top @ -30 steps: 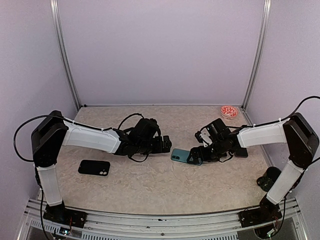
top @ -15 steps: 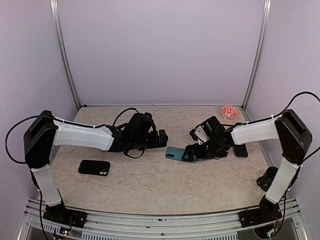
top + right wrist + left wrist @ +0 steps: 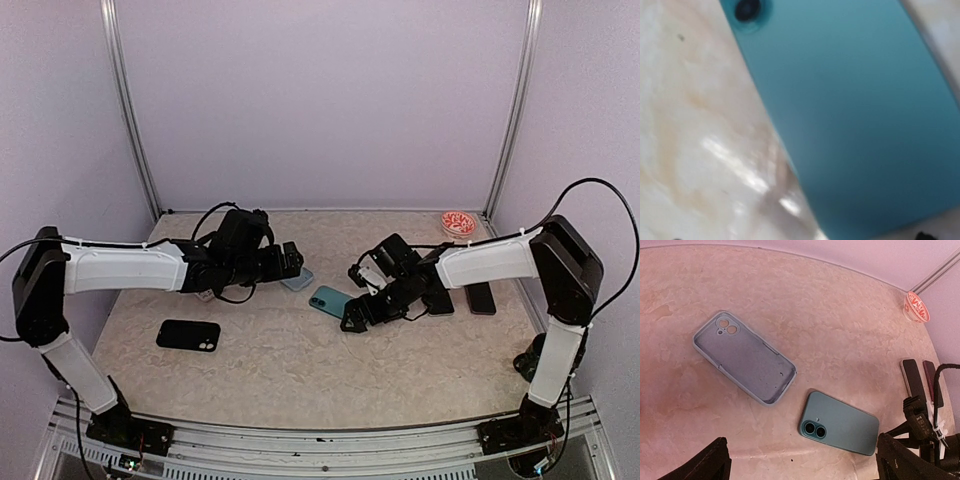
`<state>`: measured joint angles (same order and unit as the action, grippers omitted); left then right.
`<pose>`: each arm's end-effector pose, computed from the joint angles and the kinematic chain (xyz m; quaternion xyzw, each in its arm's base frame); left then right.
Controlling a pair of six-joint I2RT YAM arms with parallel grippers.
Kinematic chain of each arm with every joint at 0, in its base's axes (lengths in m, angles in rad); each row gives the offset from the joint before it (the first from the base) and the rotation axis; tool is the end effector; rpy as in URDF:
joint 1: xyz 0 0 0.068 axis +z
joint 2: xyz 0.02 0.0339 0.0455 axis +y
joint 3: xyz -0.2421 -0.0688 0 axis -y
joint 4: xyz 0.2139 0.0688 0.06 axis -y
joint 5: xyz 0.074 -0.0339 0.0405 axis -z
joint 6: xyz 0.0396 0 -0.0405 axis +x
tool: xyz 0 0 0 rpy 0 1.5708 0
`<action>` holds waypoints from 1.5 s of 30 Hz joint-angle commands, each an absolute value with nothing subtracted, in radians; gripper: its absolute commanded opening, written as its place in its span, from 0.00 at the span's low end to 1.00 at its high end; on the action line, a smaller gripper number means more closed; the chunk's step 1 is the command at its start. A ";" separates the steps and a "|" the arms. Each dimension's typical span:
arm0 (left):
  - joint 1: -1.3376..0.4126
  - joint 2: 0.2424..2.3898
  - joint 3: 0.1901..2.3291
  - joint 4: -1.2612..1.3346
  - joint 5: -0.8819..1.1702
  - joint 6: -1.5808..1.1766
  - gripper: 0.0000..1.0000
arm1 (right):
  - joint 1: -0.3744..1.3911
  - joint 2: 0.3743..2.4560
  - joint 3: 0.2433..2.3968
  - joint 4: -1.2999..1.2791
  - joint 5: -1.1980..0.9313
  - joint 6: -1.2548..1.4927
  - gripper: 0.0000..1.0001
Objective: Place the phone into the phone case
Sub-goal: Move the phone to the center of the board, then pick up the phone at the center of the board.
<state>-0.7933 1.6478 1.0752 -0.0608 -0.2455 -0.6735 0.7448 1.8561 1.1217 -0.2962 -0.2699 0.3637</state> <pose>0.2464 -0.2366 0.2229 -0.0022 0.8872 -0.2190 0.4062 0.2463 0.2415 0.1508 -0.2161 0.9309 0.2494 0.1566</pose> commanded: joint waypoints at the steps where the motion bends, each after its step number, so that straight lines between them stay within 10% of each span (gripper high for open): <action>1: -0.767 1.582 1.067 -0.111 -0.219 -0.627 0.99 | 0.755 1.804 1.186 -0.461 -0.100 0.253 0.99; 45: -0.624 1.634 1.185 -0.209 0.033 -0.439 0.99 | 0.703 2.081 1.340 -0.370 -0.190 -0.211 0.99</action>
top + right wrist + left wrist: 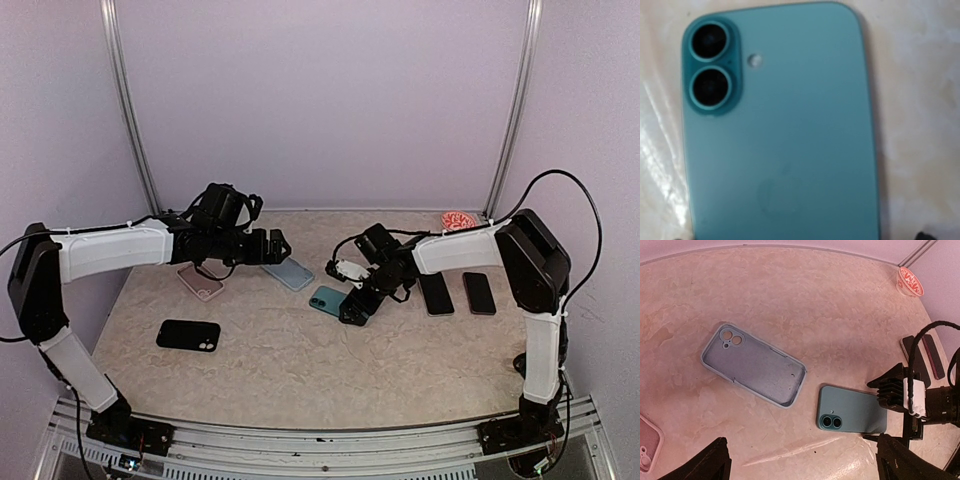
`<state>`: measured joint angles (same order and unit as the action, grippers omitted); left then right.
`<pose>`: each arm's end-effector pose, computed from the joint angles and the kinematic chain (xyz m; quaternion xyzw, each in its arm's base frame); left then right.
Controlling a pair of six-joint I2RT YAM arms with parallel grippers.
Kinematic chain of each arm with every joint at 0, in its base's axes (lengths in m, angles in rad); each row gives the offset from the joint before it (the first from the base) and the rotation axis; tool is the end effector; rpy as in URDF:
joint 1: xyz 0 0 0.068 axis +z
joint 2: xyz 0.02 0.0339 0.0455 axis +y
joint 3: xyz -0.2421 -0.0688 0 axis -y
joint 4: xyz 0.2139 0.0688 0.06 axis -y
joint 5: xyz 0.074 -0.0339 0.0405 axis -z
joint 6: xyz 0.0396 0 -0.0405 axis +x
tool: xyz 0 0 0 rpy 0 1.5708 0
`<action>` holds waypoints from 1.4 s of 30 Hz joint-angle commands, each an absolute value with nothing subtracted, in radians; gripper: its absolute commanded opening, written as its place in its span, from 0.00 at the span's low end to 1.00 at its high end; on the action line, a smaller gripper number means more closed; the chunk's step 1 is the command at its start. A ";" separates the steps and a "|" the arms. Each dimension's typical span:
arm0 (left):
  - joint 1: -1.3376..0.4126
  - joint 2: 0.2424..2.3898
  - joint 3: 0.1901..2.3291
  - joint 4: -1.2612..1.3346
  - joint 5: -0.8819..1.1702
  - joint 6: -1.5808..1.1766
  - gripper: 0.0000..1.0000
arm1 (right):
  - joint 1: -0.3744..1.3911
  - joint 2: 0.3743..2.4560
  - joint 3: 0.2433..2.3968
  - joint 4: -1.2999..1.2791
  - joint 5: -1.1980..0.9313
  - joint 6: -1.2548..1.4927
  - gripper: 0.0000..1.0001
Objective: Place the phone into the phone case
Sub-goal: Pick up the phone at the center of the board.
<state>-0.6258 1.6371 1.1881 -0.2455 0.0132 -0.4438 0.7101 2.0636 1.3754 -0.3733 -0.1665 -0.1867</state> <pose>0.2769 -0.2008 0.2436 0.0851 0.9015 -0.2214 0.3620 0.2937 0.2612 0.1386 -0.4370 0.8600 0.1427 0.2217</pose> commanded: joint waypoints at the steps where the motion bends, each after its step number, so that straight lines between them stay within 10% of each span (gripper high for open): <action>1: -0.624 1.633 1.182 -0.205 0.036 -0.440 0.99 | 0.704 2.079 1.334 -0.368 -0.192 -0.216 0.98; 42: -0.711 1.680 1.019 -0.038 -0.027 -0.533 0.99 | 0.706 1.939 1.247 -0.240 -0.258 -0.196 0.73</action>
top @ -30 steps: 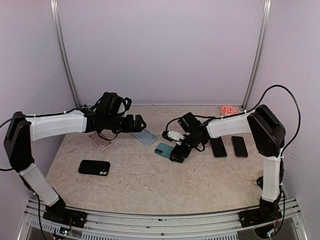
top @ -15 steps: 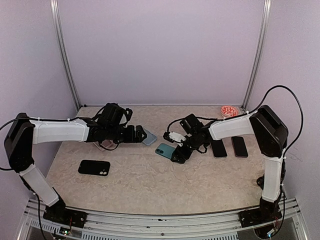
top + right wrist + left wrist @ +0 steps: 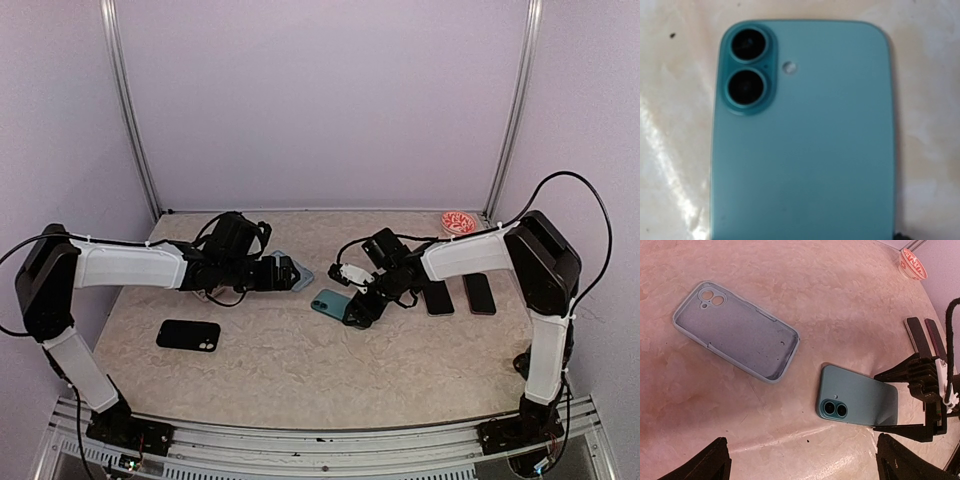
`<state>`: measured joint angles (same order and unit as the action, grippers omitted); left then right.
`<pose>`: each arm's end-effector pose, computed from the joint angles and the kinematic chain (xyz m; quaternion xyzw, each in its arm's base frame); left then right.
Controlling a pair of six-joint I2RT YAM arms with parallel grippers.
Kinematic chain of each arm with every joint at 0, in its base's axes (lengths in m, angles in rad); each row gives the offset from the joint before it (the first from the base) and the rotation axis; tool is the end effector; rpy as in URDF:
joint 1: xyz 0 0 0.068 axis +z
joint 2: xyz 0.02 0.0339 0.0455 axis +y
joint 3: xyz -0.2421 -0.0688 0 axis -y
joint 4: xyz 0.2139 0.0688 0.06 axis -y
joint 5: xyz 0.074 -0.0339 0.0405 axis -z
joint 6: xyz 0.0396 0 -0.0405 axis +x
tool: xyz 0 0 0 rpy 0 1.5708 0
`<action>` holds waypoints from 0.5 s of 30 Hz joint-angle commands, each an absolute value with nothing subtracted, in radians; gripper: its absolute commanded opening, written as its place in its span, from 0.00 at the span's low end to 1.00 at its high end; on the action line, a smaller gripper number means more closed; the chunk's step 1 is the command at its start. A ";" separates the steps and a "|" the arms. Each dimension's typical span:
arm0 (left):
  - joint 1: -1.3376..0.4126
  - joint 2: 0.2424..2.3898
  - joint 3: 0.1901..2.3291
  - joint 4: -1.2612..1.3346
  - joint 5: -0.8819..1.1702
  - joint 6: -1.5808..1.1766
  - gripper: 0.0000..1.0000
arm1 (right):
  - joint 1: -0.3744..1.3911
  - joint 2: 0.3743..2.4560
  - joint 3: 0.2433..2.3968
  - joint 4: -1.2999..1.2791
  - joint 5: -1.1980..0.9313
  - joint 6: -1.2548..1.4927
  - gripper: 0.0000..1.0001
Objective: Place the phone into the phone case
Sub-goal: Pick up the phone at the center of the board.
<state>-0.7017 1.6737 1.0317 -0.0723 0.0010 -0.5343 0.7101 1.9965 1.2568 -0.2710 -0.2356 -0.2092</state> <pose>0.2581 -0.2182 0.1999 0.0763 0.9065 -0.2410 0.3382 0.2808 0.2536 0.1388 -0.4525 0.8409 0.1775 0.2379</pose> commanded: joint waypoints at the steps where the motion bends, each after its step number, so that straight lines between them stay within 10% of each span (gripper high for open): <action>1: -0.712 1.682 1.019 -0.037 -0.028 -0.531 0.99 | 0.705 1.934 1.244 -0.236 -0.258 -0.195 0.73; 15: -0.745 1.731 0.997 0.024 -0.006 -0.578 0.99 | 0.705 1.880 1.212 -0.186 -0.309 -0.170 0.67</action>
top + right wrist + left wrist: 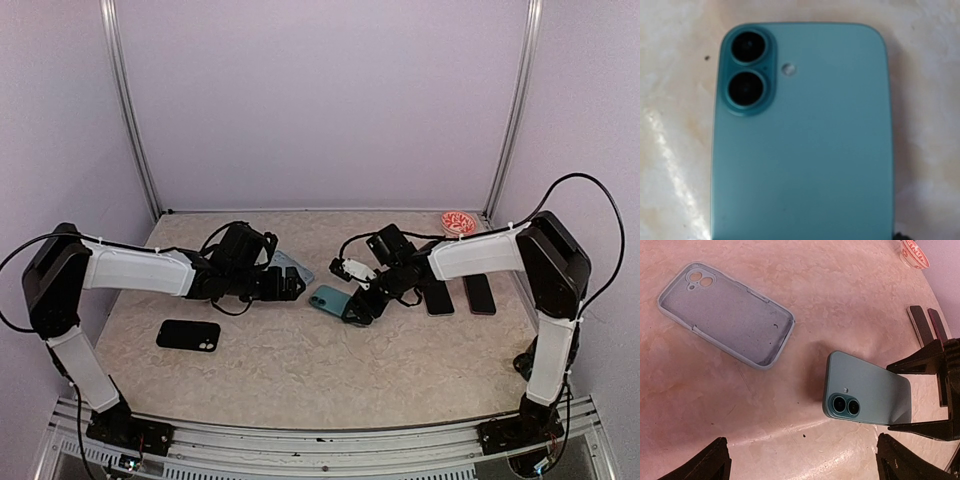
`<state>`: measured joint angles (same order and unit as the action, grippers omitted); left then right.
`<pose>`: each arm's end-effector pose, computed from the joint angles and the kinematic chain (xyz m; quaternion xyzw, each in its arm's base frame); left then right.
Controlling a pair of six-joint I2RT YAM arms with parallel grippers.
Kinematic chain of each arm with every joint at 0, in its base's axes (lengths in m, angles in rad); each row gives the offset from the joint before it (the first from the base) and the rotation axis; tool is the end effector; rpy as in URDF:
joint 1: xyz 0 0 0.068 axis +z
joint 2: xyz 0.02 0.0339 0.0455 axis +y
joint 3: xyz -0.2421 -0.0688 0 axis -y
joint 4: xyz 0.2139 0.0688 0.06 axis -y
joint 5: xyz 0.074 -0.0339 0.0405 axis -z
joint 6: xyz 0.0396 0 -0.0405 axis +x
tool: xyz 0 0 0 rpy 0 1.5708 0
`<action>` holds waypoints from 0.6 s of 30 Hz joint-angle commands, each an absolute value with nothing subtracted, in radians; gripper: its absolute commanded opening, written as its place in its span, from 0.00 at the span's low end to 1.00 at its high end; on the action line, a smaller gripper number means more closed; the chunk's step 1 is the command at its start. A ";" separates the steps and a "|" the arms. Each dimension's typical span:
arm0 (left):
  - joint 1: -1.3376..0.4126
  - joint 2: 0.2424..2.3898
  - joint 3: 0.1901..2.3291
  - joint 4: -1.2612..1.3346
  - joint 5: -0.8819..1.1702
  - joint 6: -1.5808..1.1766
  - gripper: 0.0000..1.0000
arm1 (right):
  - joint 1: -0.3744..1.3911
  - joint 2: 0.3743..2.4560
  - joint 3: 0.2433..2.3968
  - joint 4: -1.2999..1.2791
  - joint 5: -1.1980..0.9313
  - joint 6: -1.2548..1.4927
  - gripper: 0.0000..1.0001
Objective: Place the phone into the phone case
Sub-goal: Pick up the phone at the center of the board.
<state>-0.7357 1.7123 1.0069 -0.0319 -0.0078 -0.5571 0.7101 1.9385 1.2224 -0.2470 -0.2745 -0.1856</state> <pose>0.2523 -0.2279 0.1838 0.0800 0.9109 -0.2410 0.3253 0.2749 0.2505 0.1522 -0.4462 0.8343 0.2029 0.2524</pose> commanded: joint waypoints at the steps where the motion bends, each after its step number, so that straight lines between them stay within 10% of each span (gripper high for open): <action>1: -0.745 1.734 0.995 0.030 -0.006 -0.583 0.99 | 0.706 1.877 1.208 -0.181 -0.313 -0.170 0.67; 18: -0.695 1.823 0.945 0.299 0.259 -0.740 0.99 | 0.705 1.830 1.167 -0.138 -0.352 -0.167 0.67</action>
<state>-0.7170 1.7916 0.9699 0.1627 0.1513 -0.6716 0.7101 1.8763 1.1767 -0.1894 -0.3225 -0.1764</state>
